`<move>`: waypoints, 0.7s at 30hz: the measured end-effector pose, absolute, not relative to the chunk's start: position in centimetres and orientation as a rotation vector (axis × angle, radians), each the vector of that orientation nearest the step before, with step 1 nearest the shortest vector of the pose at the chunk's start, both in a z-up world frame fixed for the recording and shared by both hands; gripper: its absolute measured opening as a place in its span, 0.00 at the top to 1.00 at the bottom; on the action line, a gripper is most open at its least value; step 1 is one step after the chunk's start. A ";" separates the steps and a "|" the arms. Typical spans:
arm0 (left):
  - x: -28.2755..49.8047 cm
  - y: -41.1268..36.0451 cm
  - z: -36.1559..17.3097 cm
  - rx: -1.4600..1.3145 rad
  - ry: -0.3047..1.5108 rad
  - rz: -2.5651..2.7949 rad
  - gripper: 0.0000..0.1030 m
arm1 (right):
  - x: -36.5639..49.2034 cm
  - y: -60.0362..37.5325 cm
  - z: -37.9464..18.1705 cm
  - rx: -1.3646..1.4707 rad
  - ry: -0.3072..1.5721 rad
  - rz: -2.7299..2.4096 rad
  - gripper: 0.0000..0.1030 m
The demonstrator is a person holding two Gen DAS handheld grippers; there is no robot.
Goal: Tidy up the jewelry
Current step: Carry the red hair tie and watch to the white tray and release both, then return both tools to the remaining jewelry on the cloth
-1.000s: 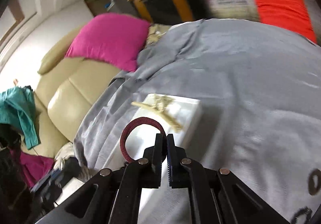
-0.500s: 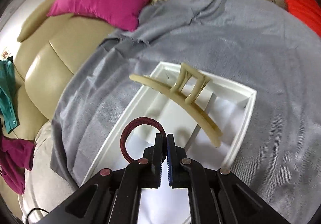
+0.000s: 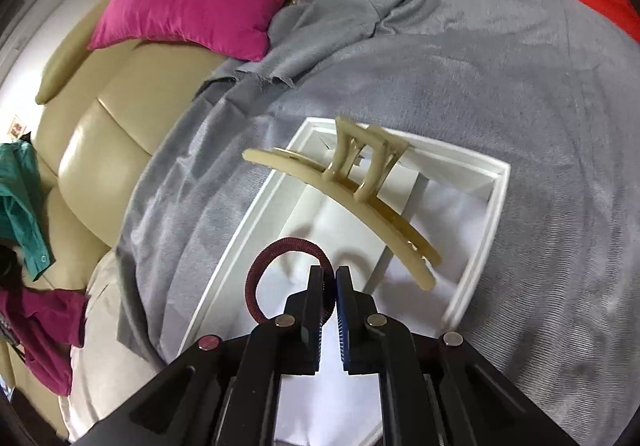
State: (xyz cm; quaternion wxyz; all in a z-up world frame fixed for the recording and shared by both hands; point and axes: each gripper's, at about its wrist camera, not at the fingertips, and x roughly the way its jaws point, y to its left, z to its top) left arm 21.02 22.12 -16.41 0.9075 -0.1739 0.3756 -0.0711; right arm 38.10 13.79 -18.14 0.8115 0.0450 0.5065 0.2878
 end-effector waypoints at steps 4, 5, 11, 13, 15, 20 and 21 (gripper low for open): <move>21.6 22.2 -16.5 -0.357 0.767 -0.119 0.81 | 37.9 11.6 -16.8 0.188 1.055 0.635 0.86; 21.7 22.2 -16.5 -0.357 0.767 -0.115 0.81 | 38.1 11.0 -16.5 0.211 1.051 0.631 0.80; 22.8 21.8 -16.7 -0.346 0.768 -0.119 0.80 | 38.3 9.1 -15.4 0.259 1.024 0.628 0.75; 23.1 21.4 -16.7 -0.331 0.770 -0.128 0.80 | 37.8 8.4 -15.0 0.252 1.000 0.622 0.75; 23.2 20.9 -16.6 -0.309 0.770 -0.139 0.80 | 37.4 7.0 -14.7 0.262 0.992 0.621 0.75; 22.9 20.6 -16.2 -0.282 0.758 -0.138 0.72 | 36.0 1.8 -13.8 0.286 0.943 0.570 0.75; 22.7 20.7 -16.0 -0.276 0.745 -0.127 0.71 | 35.6 0.3 -13.5 0.302 0.932 0.558 0.75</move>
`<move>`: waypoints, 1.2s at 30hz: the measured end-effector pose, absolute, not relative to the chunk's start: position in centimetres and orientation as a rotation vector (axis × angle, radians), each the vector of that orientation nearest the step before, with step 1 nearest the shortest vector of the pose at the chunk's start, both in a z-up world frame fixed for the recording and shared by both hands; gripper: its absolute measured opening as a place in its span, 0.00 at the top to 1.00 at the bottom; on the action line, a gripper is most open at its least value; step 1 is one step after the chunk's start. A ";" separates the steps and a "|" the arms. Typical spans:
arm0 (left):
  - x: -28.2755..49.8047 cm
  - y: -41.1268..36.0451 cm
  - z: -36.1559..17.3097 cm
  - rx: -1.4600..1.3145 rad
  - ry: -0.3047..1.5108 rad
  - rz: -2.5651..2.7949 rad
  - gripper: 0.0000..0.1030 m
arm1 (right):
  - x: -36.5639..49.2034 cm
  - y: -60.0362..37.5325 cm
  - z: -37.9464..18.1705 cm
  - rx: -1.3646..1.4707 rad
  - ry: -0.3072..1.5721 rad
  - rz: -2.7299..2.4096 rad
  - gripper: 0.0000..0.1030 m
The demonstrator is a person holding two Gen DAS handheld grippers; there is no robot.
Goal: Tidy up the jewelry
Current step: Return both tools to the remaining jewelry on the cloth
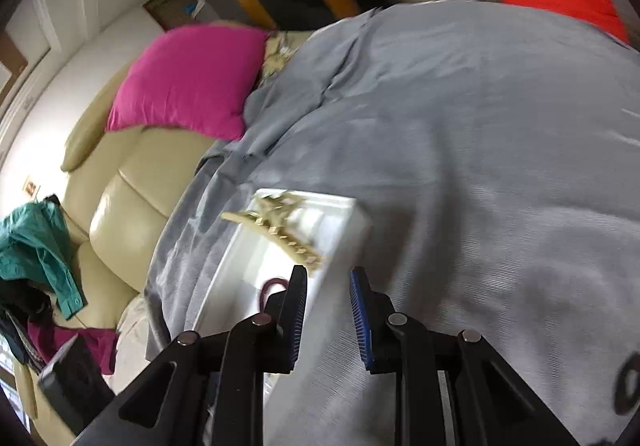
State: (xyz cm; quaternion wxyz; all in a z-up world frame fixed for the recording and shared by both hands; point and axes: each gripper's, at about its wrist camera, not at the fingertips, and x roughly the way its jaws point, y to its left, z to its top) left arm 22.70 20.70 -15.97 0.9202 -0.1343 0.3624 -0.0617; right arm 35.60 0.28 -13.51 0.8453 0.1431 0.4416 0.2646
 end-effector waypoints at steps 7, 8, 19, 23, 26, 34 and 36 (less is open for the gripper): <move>21.8 17.9 -14.4 -0.209 0.696 -0.181 0.71 | 32.5 -11.6 -12.5 0.384 0.880 0.416 0.75; 21.6 16.7 -14.2 -0.178 0.692 -0.200 0.71 | 32.1 -13.1 -12.5 0.401 0.876 0.398 0.75; 21.3 6.0 -13.6 -0.045 0.713 -0.354 0.50 | 28.1 -25.1 -15.9 0.588 0.914 0.246 0.75; 21.1 1.6 -14.0 0.012 0.736 -0.434 0.50 | 27.7 -26.5 -16.2 0.576 0.929 0.244 0.75; 21.2 -1.1 -14.6 0.048 0.758 -0.476 0.50 | 27.8 -27.4 -16.5 0.604 0.947 0.258 0.75; 22.1 -5.9 -16.5 0.091 0.852 -0.570 0.50 | 28.3 -27.1 -17.7 0.593 1.021 0.288 0.75; 22.3 -6.6 -17.1 0.097 0.880 -0.581 0.50 | 28.3 -27.0 -17.9 0.592 1.032 0.293 0.75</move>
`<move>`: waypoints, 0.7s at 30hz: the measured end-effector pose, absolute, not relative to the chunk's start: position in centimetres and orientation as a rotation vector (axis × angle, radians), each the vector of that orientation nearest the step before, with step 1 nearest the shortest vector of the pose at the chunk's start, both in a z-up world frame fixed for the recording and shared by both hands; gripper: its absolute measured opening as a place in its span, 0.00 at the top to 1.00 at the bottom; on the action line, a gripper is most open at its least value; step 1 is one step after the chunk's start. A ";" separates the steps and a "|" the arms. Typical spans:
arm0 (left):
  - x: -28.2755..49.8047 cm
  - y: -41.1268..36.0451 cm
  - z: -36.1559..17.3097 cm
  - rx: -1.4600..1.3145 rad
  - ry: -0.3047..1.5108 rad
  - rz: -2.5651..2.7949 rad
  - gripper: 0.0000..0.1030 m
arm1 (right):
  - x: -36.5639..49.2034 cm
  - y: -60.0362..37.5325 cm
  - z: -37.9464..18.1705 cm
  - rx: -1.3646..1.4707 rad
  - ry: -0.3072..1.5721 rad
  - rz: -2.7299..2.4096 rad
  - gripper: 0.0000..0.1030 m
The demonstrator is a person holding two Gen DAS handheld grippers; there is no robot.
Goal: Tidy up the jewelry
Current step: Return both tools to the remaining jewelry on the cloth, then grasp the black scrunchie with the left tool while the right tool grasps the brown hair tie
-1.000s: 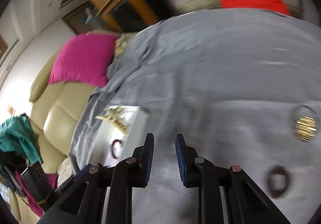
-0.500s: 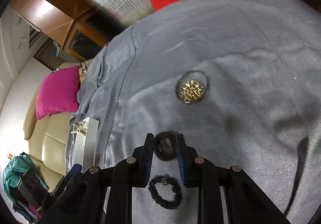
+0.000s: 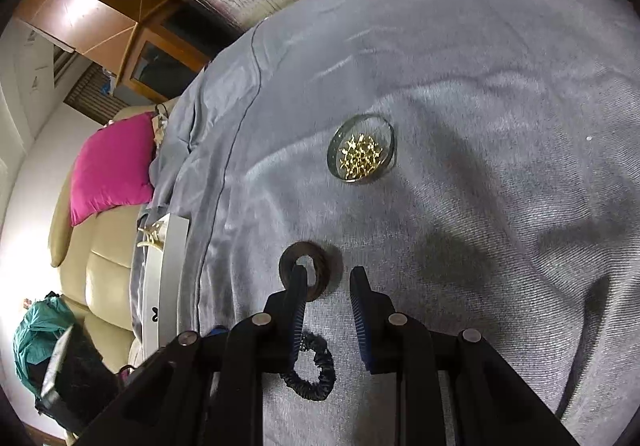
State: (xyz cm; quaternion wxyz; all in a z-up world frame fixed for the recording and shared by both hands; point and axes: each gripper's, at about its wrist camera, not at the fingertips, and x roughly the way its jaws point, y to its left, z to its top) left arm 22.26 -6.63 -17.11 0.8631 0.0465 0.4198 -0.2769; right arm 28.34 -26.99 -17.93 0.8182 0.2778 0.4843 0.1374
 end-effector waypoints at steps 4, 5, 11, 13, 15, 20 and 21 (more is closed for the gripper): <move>22.4 -7.8 -18.2 0.105 0.923 -0.601 0.50 | 29.0 -26.7 -18.3 0.596 1.045 0.310 0.75; 22.5 -8.0 -18.4 0.100 0.932 -0.607 0.52 | 29.2 -26.5 -18.4 0.594 1.050 0.314 0.75; 23.1 -8.3 -19.2 0.083 0.963 -0.624 0.72 | 30.8 -25.0 -19.2 0.561 1.093 0.322 0.75; 23.2 -8.3 -19.2 0.079 0.961 -0.622 0.77 | 31.4 -24.4 -19.8 0.552 1.114 0.320 0.75; 23.3 -8.3 -19.2 0.071 0.965 -0.631 0.84 | 31.7 -23.9 -20.1 0.534 1.126 0.315 0.75; 23.0 -8.3 -19.4 0.081 0.964 -0.644 0.88 | 31.9 -23.3 -20.5 0.500 1.117 0.313 0.75; 22.9 -8.3 -19.5 0.080 0.965 -0.644 0.89 | 31.9 -23.2 -20.5 0.493 1.110 0.313 0.75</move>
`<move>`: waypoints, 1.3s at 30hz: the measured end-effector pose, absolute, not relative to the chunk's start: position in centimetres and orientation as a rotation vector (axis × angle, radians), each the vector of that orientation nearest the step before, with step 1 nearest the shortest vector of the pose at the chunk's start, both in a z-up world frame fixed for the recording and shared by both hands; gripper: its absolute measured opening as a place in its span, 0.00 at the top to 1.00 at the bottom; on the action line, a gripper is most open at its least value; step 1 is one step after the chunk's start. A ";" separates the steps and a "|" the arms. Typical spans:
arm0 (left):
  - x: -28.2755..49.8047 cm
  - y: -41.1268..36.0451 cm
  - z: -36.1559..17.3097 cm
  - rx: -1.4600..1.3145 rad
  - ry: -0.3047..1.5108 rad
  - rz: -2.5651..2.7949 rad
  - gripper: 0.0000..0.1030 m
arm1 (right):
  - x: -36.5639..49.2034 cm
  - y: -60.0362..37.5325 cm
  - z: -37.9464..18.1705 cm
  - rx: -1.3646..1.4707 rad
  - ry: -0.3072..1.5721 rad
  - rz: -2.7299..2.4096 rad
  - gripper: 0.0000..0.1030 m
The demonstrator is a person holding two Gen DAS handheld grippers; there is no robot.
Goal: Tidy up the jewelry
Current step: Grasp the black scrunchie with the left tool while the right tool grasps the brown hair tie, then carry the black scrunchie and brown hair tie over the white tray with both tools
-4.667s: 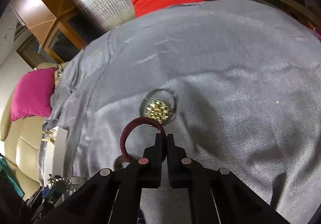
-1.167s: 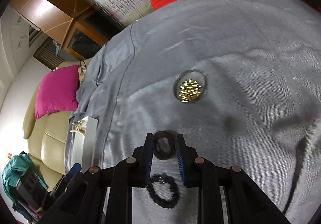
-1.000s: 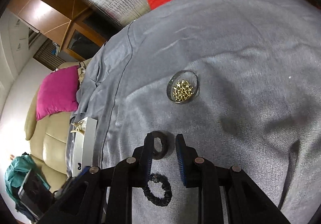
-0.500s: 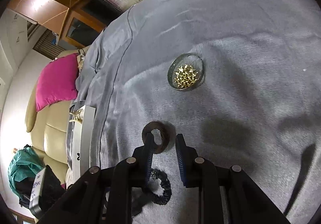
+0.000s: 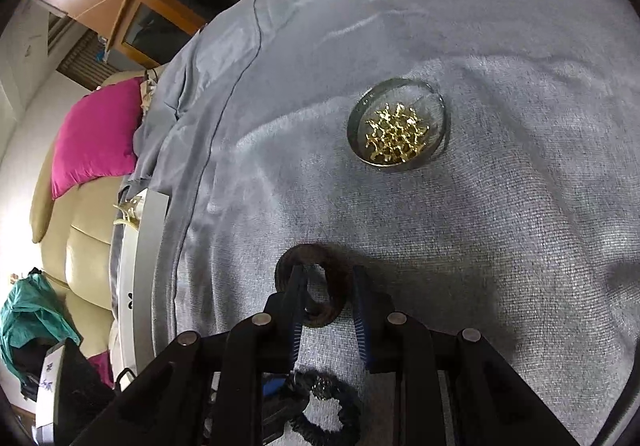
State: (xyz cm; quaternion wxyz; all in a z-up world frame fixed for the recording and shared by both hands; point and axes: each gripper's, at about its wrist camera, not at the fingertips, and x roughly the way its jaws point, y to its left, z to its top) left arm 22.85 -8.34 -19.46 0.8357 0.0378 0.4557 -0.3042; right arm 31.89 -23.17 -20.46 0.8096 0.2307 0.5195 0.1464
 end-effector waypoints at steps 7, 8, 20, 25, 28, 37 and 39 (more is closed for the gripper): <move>22.5 -8.2 -19.2 0.081 0.957 -0.629 0.91 | 31.6 -22.9 -19.9 0.421 1.071 0.265 0.92; 22.4 -8.2 -19.1 0.081 0.955 -0.628 0.91 | 31.5 -23.1 -19.6 0.421 1.062 0.262 0.92; 21.7 -8.5 -18.5 0.141 0.929 -0.574 0.86 | 30.3 -25.9 -18.0 0.466 1.007 0.233 0.92; 21.2 -9.2 -18.6 0.186 0.907 -0.570 0.81 | 30.2 -26.2 -18.2 0.472 1.014 0.223 0.92; 20.7 -9.3 -17.9 0.191 0.871 -0.564 0.91 | 29.9 -26.5 -17.8 0.483 0.993 0.230 0.92; 19.2 -7.9 -14.6 0.228 0.748 -0.469 0.93 | 29.6 -25.9 -16.9 0.483 0.972 0.254 0.92; 19.0 -7.9 -14.2 0.227 0.745 -0.446 0.93 | 29.6 -25.4 -16.8 0.478 0.970 0.260 0.92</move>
